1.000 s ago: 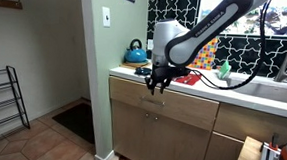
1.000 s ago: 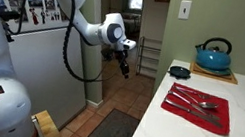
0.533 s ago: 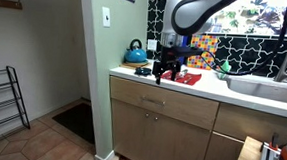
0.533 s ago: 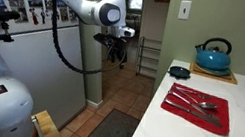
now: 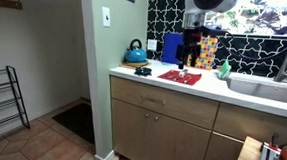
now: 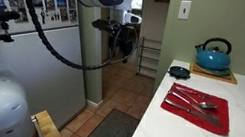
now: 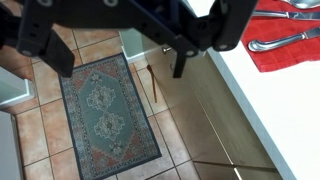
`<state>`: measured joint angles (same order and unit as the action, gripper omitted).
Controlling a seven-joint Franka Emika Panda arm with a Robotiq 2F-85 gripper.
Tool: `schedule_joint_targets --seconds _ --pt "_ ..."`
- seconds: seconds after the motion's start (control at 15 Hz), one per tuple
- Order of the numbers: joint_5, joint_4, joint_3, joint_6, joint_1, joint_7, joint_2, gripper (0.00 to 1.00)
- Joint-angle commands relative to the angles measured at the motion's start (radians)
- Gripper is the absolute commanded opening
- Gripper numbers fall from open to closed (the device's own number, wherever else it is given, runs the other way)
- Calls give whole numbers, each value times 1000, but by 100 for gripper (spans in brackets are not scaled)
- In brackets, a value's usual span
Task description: Close the open drawer
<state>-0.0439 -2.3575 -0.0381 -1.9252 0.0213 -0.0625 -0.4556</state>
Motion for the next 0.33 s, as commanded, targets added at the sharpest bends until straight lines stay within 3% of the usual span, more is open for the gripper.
schedule_joint_targets --seconds 0.0,0.27 --pt "7 2 13 5 -17 10 -6 100" --pt "7 -2 14 5 -17 11 -8 100"
